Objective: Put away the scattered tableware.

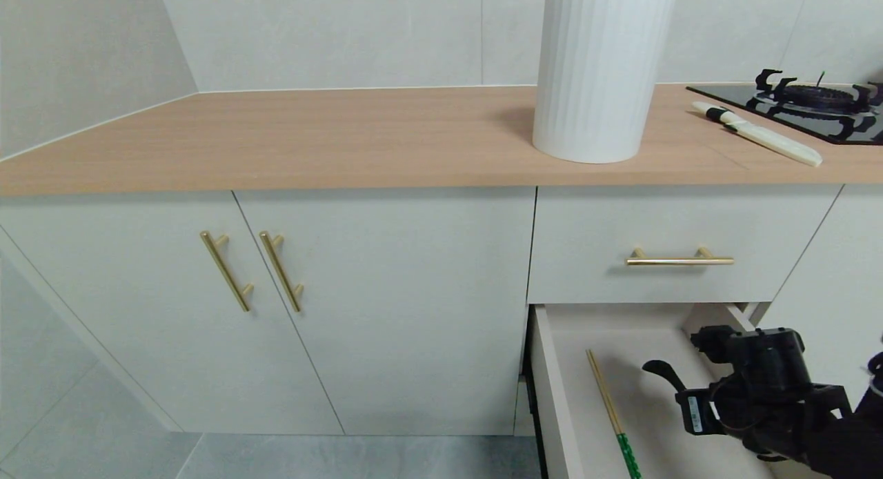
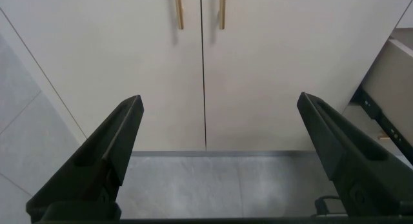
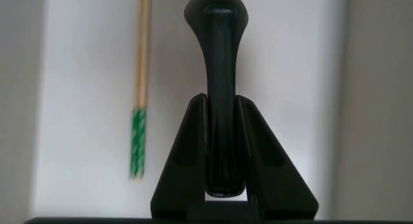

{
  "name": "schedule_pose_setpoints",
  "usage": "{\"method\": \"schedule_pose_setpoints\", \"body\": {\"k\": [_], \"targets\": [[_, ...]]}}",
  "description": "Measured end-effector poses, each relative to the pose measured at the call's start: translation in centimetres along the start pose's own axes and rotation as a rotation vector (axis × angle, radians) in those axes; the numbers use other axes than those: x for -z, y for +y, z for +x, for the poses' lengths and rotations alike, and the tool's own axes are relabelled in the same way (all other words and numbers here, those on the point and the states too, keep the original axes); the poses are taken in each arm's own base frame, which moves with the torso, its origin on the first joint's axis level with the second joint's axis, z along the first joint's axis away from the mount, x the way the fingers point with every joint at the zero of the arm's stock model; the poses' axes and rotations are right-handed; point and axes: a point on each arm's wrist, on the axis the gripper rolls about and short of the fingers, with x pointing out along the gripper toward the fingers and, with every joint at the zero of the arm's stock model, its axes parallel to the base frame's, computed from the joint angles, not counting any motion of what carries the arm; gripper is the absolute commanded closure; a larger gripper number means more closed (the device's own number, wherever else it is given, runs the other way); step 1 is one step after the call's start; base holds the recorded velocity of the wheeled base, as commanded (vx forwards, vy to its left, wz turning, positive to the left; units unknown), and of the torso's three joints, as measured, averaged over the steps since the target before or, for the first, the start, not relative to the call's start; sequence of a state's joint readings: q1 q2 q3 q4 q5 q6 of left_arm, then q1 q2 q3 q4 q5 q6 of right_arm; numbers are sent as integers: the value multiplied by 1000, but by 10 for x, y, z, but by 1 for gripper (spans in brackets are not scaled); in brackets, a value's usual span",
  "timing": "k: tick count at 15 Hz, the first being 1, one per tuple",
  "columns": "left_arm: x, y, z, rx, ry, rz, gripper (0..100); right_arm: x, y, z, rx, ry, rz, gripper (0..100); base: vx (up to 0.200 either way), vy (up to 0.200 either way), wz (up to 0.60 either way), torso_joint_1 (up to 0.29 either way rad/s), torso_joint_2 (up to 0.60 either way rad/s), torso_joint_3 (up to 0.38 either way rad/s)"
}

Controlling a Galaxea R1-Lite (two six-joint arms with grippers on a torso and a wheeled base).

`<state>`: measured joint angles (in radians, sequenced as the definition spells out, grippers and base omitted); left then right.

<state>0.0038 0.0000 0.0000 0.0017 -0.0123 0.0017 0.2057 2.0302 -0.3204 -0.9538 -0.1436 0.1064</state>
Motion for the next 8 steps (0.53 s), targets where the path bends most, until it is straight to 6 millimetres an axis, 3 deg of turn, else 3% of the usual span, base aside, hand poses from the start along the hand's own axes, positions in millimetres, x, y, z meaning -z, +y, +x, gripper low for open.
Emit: {"method": "schedule_pose_setpoints", "body": {"k": [4,8], "targets": [[0,0,0,0,0,0,0,25,3,37,66,-64,7,100,0,0,0,0,0,0],[0,0,0,0,0,0,0,49,3,53,84,13,-11,100,0,0,0,0,0,0]]}}
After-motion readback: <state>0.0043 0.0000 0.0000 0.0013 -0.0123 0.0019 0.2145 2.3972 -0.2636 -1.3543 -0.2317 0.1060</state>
